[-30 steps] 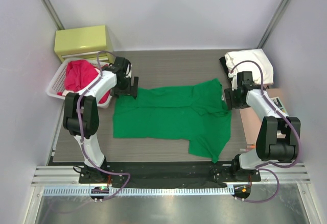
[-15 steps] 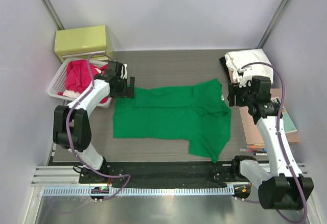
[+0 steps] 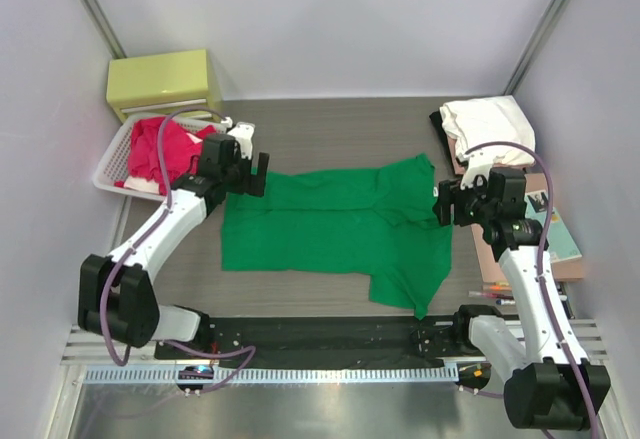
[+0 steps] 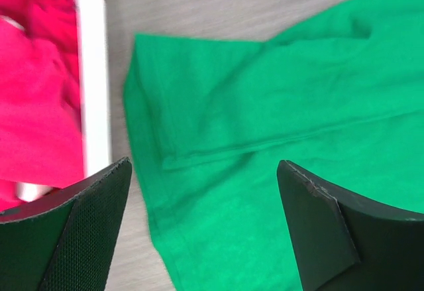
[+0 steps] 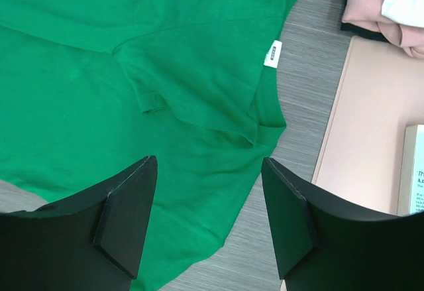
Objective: Fold and stack the t-shirts
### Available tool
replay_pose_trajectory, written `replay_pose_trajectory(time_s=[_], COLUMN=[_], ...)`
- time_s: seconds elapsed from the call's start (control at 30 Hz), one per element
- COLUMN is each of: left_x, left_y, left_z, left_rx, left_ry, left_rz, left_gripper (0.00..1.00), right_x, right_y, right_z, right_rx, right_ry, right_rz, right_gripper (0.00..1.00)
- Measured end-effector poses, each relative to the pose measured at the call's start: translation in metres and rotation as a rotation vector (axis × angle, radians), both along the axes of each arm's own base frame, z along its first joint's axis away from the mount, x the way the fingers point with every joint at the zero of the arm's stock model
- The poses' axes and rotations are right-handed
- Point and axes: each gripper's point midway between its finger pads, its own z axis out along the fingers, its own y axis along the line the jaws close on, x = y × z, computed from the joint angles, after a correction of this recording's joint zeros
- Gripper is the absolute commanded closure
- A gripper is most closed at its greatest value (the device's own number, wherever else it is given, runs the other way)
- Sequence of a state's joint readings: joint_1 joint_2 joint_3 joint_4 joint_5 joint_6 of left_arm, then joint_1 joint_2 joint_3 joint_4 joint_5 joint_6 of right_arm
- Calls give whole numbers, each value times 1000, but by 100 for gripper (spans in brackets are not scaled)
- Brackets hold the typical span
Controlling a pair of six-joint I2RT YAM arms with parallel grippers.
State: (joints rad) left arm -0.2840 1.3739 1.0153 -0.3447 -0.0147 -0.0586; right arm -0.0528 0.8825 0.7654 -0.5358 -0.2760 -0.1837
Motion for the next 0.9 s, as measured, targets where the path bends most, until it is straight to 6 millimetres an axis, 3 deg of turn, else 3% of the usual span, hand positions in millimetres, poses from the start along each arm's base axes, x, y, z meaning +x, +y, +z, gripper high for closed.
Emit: replay_pose_trajectory(time_s=[0.13, 0.23, 0.43, 0.67, 0.8, 0.9], left_x=[4, 18, 60, 84, 119, 140], left_y=[15, 47, 120, 158, 156, 149], left_z=[21, 35, 40, 18, 1, -38], left_rx=[56, 154, 255, 244, 207, 152], left_ry=[-116, -193, -164, -47, 50, 177], left_rz=[62, 198, 469, 592, 578, 561], left_gripper=[3, 3, 4, 2, 3, 4], right_x=[-2, -5, -8, -8, -8, -8], right_y=[3, 0, -5, -9, -10, -10], right_z=[3, 8, 23, 21, 20, 20], right_rx=[-5, -20, -38, -50, -54, -56], right_ry=[-13, -33, -101, -97, -102, -105], right_rz=[30, 20, -6, -26, -31, -34], right_gripper=[32, 32, 32, 32, 32, 32])
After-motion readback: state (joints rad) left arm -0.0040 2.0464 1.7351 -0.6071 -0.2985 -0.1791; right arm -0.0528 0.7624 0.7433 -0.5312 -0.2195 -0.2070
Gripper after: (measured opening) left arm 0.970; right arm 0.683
